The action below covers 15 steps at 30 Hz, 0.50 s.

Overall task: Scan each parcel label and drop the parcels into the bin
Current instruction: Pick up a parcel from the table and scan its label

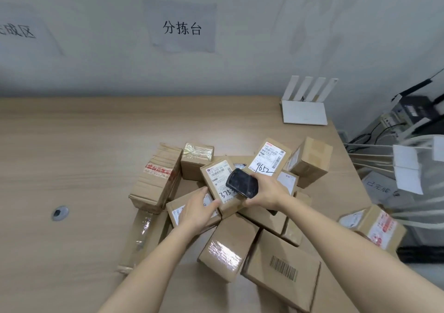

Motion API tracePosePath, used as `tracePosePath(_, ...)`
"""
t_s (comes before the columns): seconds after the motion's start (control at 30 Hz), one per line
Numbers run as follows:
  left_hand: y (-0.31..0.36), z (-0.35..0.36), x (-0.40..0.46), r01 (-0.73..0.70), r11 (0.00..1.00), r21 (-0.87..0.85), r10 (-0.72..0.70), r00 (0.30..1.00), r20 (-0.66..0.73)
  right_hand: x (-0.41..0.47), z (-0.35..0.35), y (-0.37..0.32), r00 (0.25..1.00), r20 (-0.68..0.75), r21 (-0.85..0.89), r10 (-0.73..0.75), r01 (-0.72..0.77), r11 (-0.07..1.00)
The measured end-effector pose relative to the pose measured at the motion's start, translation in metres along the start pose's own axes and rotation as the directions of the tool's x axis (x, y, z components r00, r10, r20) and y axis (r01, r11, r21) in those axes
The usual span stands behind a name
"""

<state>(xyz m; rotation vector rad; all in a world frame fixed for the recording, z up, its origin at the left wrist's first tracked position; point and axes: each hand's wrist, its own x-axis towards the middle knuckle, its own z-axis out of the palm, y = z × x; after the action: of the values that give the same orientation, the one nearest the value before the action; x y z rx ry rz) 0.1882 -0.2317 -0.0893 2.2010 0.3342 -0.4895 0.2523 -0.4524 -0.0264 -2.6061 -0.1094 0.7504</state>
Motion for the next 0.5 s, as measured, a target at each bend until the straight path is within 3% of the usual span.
tracePosePath(0.37, -0.002, 0.016, 0.019, 0.05, 0.979, -0.197, -0.04, 0.998, 0.055, 0.023, 0.008, 0.004, 0.998, 0.068, 0.145, -0.015, 0.005, 0.989)
tracePosePath(0.5, 0.005, 0.017, 0.01, 0.064, 0.978, -0.198, -0.053, 0.997, 0.062, 0.018, 0.009, 0.007, 0.998, 0.063, 0.204, 0.0, -0.013, 0.979)
